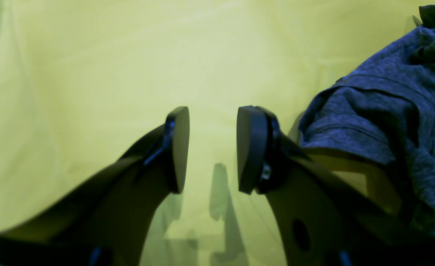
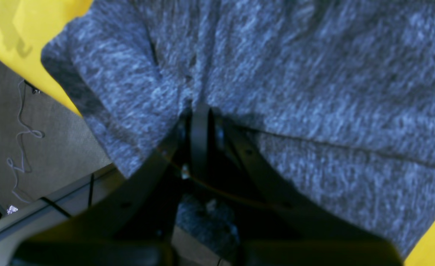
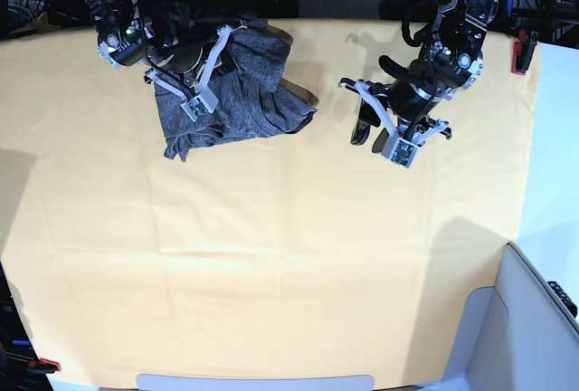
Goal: Fold the T-shirt properly
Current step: 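Press and tuck the stack's loose edge with the right gripper, then grasp opposite sides of the grey shirt with both grippers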
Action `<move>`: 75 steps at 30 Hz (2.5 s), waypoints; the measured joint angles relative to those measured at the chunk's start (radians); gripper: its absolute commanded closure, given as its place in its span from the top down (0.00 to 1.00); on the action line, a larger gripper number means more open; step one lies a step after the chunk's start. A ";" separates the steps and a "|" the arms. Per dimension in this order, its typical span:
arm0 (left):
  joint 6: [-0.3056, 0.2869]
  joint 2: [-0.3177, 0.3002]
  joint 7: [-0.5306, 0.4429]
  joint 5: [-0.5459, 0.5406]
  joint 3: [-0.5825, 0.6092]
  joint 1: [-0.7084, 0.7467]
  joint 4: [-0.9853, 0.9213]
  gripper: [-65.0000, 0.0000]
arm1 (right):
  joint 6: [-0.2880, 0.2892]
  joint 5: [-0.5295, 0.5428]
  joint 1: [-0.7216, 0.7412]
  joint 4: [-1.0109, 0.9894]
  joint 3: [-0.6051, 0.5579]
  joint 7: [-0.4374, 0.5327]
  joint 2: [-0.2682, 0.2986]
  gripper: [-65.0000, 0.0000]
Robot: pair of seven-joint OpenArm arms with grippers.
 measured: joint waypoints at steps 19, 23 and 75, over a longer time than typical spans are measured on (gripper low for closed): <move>0.000 0.000 0.000 0.000 0.000 0.000 0.000 0.33 | -0.005 0.002 0.083 0.008 0.162 0.002 -0.003 0.23; 0.000 -0.001 0.002 0.001 0.000 0.000 0.000 0.33 | -0.003 0.011 0.106 0.007 0.231 -0.005 -0.030 0.42; -0.116 0.178 0.369 -0.267 0.039 0.179 0.013 0.45 | 0.167 0.439 0.249 -0.595 0.536 -0.031 -0.053 0.48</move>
